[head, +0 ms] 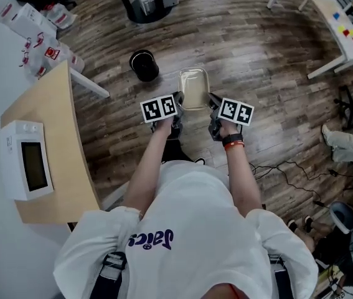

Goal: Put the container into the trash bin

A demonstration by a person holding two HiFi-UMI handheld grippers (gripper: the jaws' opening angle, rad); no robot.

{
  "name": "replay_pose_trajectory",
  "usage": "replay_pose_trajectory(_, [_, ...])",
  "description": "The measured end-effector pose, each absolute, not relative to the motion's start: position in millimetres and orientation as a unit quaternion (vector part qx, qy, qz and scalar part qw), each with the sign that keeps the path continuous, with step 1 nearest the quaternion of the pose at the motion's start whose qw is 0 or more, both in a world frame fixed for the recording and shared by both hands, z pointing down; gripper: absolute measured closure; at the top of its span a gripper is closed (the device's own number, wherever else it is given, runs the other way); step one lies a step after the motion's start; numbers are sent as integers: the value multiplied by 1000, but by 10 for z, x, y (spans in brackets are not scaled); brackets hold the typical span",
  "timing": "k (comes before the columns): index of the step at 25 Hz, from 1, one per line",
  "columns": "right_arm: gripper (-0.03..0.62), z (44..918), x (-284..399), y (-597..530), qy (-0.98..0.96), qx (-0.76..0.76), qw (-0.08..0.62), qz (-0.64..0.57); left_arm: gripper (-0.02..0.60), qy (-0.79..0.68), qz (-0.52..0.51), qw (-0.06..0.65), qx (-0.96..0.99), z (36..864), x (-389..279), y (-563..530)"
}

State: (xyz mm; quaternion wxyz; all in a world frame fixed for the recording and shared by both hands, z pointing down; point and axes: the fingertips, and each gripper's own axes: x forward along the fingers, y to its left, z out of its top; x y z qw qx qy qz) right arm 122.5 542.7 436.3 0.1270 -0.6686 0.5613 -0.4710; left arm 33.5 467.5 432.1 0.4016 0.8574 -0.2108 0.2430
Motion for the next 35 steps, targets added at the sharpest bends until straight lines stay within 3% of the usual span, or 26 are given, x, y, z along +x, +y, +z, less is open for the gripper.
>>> replay_pose_trajectory(24, [536, 4310, 731, 2743, 642, -596, 28, -481, 525, -326, 165, 463, 808, 4300, -353, 2283])
replay_pose_trajectory(35, [534, 4458, 183, 1556, 661, -573, -6, -485, 525, -356, 153, 471, 792, 4475, -926, 1166])
